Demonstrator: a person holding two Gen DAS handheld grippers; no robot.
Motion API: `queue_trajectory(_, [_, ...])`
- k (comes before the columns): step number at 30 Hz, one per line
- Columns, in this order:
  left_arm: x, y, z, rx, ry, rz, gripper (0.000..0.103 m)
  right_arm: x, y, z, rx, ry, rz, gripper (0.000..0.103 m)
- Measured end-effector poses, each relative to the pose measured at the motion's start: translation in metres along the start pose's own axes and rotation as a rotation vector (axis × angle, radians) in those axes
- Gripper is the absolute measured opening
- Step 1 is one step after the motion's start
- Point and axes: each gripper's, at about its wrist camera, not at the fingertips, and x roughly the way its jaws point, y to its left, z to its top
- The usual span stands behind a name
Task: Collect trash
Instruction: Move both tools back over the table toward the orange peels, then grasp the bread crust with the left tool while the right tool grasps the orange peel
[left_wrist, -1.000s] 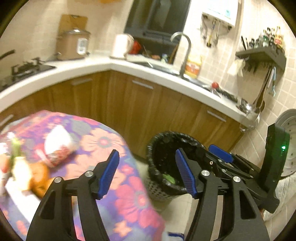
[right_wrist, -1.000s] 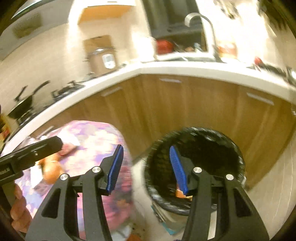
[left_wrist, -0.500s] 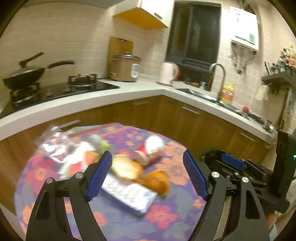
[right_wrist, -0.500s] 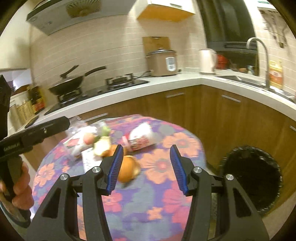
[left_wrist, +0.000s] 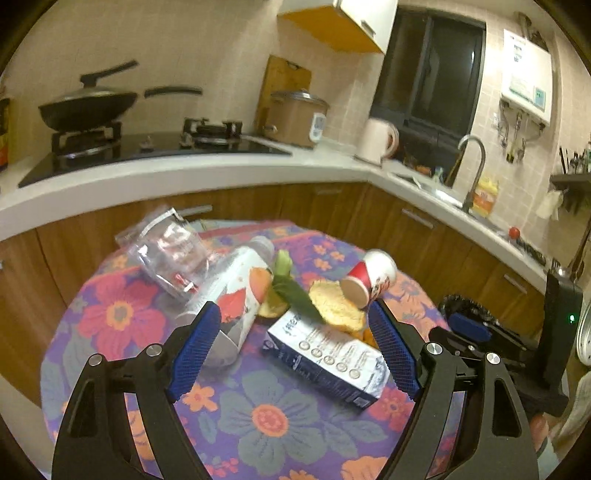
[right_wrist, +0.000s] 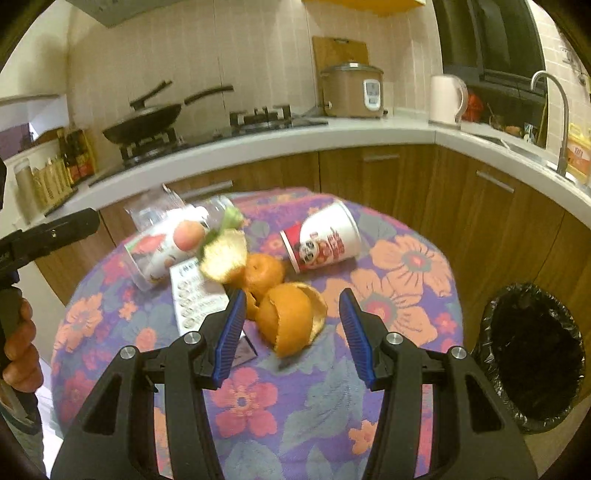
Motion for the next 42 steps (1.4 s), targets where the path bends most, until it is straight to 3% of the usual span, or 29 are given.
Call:
queue_trajectory(9, [0.076, -0.007, 0.014, 0.019, 0.165, -0.148, 0.08, 0.018, -0.01, 0.0, 0.021, 0.033, 0.001, 0.049])
queue_trajectory(13, [0.115, -0.022, 0.012, 0.111, 0.228, -0.104, 0.075, 0.026, -0.013, 0.0, 0.022, 0.049, 0.001, 0.049])
queue_trajectory(16, [0.132, -0.028, 0.007, 0.16, 0.248, -0.087, 0.062, 0.031, -0.014, 0.0, 0.018, 0.061, 0.005, 0.049])
queue_trajectory(19, [0.136, -0.03, 0.005, 0.182, 0.241, -0.097, 0.061, 0.035, -0.014, -0.001, 0.014, 0.072, 0.008, 0.049])
queue_trajectory(28, [0.133, -0.028, 0.004, 0.189, 0.229, -0.104, 0.04, 0.043, -0.013, 0.002, 0.016, 0.094, 0.035, 0.049])
queue_trajectory(38, [0.099, -0.024, 0.013, 0.214, 0.162, -0.104, 0.047, 0.044, -0.008, 0.002, 0.005, 0.097, 0.06, 0.049])
queue_trajectory(42, [0.11, -0.036, 0.027, 0.241, 0.167, -0.15, 0.048, 0.045, -0.01, 0.002, 0.015, 0.101, 0.068, 0.049])
